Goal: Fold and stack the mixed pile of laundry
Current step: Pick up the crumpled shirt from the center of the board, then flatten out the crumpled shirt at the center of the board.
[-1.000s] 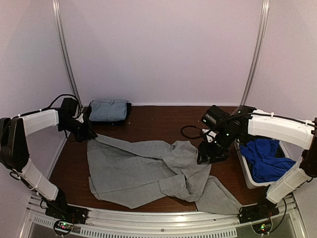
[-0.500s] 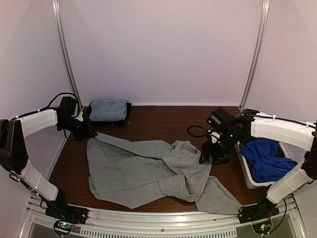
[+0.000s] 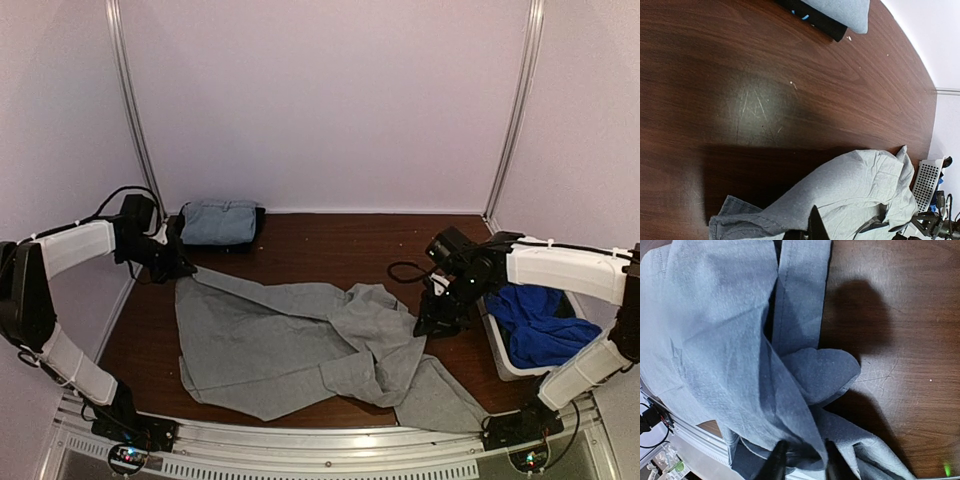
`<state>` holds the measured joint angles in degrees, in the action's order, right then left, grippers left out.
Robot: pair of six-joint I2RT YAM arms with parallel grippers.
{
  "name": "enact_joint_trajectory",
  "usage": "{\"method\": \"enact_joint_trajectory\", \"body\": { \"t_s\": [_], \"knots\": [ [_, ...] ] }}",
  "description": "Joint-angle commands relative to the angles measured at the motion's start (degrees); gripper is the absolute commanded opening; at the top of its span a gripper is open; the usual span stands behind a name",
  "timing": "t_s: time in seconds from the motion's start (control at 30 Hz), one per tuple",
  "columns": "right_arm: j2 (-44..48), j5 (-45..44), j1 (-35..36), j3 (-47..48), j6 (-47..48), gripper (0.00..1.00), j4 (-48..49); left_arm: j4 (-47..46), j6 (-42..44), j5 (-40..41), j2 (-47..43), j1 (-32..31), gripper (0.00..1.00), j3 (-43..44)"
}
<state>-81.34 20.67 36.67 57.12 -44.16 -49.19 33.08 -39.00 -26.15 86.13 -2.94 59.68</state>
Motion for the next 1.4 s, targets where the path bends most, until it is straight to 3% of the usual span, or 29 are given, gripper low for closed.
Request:
{"method": "enact_joint_trajectory", "body": {
  "t_s": [0.0,0.03,0.23,0.5,0.63,0.9,1.2,1.37],
  "knots": [
    [2.6,4.2,-1.7,-1.0,-0.3,0.10,3.8,-1.1,1.0,-0.9,-2.0,0.4,0.00,1.2],
    [3.8,4.1,-2.1,0.2,-0.2,0.00,3.8,-1.0,1.2,-1.4,-2.2,0.4,0.00,1.6],
    [11.3,-1.7,-5.7,14.7,2.6,0.00,1.6,-0.7,3.3,-5.7,-3.2,0.4,0.00,8.7],
    [17.3,-9.6,-8.5,32.8,5.9,0.00,3.0,1.4,2.3,-11.8,-3.2,0.3,0.00,26.8],
    [20.9,-8.9,-8.5,37.2,6.8,0.00,7.8,0.4,0.5,-13.5,-4.9,-2.2,0.00,31.4],
    [28.3,-4.8,-8.4,43.8,7.4,0.00,10.4,-1.3,-2.3,-13.7,-17.2,-8.5,0.00,33.2],
    [28.5,-3.3,-8.5,53.2,7.1,0.00,13.9,-1.5,-4.6,-14.2,-24.3,-12.5,0.00,38.2],
    [20.4,-13.6,-8.5,61.0,13.8,0.00,10.9,-1.8,-6.6,-9.8,-18.4,-12.5,0.00,39.4]
  ]
}}
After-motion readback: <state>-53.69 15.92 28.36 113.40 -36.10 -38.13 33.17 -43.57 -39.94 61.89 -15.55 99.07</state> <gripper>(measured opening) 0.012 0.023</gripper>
